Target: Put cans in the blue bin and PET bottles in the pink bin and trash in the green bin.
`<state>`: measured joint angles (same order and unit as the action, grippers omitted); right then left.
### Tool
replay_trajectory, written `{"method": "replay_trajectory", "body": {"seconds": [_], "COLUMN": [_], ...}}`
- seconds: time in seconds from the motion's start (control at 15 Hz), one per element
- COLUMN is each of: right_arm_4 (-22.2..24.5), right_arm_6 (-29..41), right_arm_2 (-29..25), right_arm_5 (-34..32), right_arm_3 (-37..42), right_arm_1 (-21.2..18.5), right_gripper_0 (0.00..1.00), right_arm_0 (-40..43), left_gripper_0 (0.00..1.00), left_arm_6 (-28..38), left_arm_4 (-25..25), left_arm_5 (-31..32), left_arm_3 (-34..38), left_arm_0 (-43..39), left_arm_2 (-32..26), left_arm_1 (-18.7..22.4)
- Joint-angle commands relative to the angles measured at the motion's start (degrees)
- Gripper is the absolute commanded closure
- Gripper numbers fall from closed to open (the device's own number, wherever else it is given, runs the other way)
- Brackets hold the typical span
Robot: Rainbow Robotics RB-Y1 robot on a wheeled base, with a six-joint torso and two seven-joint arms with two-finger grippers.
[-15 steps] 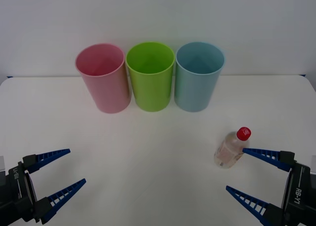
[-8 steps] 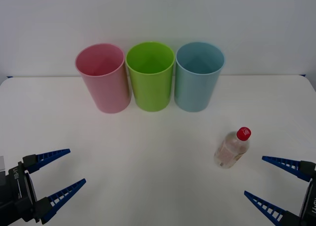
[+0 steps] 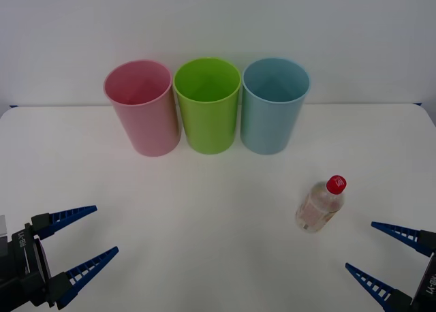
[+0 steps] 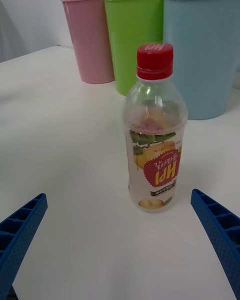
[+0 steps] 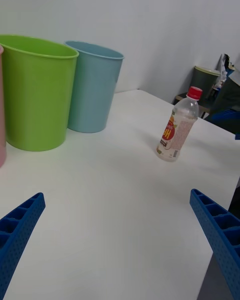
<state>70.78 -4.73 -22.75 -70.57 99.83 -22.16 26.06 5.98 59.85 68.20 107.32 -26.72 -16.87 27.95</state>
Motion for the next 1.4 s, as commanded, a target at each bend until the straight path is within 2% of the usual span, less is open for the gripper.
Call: {"method": "replay_trajectory", "body": {"seconds": [0.07,0.33,0.87,1.07,1.27,1.4], "right_arm_4": [0.9,1.6,3.7,3.0,2.6,0.1], "right_arm_6": [-1.5,-3.0,-1.7,-2.0,-2.0,-3.0], "right_arm_2": [2.5,8.3,18.1,20.8,20.7,20.6], "right_arm_5": [1.0,9.5,25.5,27.5,27.7,27.8], "right_arm_3": [-4.3,-5.0,-6.4,-9.9,-13.1,-15.3], "right_arm_1": [0.0,0.0,0.0,0.4,2.7,3.2], "right_gripper_0": [0.0,0.0,0.0,0.0,0.0,0.0], "right_arm_0": [-2.4,-4.6,-10.9,-13.9,-16.1,-16.3], "left_gripper_0": [0.0,0.0,0.0,0.0,0.0,0.0], "left_arm_6": [0.0,0.0,0.0,0.0,0.0,0.0], "left_arm_4": [0.0,0.0,0.0,0.0,0.0,0.0], "left_arm_5": [0.0,0.0,0.0,0.0,0.0,0.0], "left_arm_3": [0.0,0.0,0.0,0.0,0.0,0.0], "left_arm_0": [0.0,0.0,0.0,0.0,0.0,0.0], "left_arm_2": [0.0,0.0,0.0,0.0,0.0,0.0], "left_arm_1": [0.0,0.0,0.0,0.0,0.0,0.0]}}
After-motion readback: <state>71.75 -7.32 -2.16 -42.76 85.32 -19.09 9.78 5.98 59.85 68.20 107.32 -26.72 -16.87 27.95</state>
